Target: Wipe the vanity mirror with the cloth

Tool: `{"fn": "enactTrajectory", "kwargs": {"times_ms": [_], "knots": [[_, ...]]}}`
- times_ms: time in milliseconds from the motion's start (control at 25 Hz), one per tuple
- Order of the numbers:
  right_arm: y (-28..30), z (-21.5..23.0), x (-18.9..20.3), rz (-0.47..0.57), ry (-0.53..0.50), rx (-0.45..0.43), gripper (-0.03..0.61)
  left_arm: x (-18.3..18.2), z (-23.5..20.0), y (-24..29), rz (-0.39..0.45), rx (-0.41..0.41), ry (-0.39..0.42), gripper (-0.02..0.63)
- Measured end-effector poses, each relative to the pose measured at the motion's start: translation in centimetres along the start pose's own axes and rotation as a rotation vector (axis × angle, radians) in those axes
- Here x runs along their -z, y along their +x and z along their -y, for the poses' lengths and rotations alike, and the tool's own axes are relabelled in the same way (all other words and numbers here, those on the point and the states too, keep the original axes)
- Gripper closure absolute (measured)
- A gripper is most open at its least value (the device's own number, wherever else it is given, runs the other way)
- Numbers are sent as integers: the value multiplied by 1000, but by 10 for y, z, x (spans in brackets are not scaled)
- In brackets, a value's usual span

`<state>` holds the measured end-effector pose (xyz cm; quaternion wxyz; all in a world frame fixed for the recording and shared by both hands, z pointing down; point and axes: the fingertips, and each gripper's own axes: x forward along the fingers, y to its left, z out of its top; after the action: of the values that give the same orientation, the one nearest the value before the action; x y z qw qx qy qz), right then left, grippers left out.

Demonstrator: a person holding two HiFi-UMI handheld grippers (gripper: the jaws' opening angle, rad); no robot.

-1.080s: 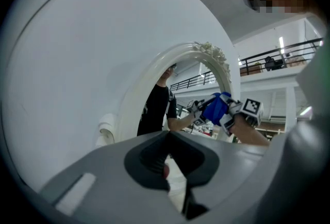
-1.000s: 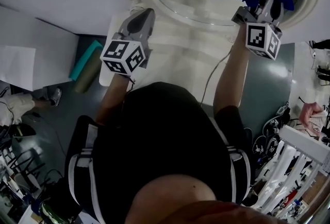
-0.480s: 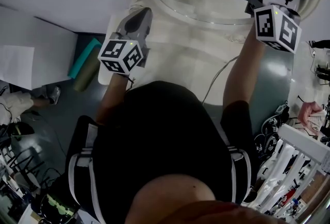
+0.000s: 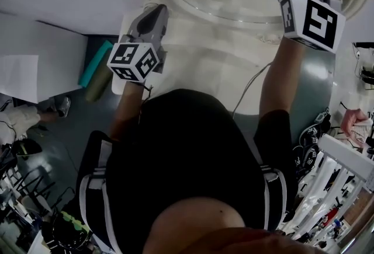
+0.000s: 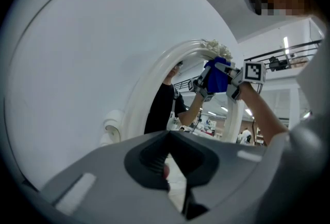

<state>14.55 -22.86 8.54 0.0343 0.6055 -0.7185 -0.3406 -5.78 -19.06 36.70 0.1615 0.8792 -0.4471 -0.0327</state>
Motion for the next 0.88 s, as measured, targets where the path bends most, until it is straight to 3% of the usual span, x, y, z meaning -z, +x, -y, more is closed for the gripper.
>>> {"fn": "enactTrajectory", "kwargs": {"times_ms": [280, 440, 880], "knots": [[4, -46, 10, 18, -190, -118, 537, 6, -4, 7, -7, -6, -16, 603], [-5, -83, 31, -79, -292, -197, 537, 5, -6, -2, -9, -11, -18, 603], [-30, -170, 112, -117, -354, -344, 537, 5, -9, -2, -14, -26, -19, 603]]}}
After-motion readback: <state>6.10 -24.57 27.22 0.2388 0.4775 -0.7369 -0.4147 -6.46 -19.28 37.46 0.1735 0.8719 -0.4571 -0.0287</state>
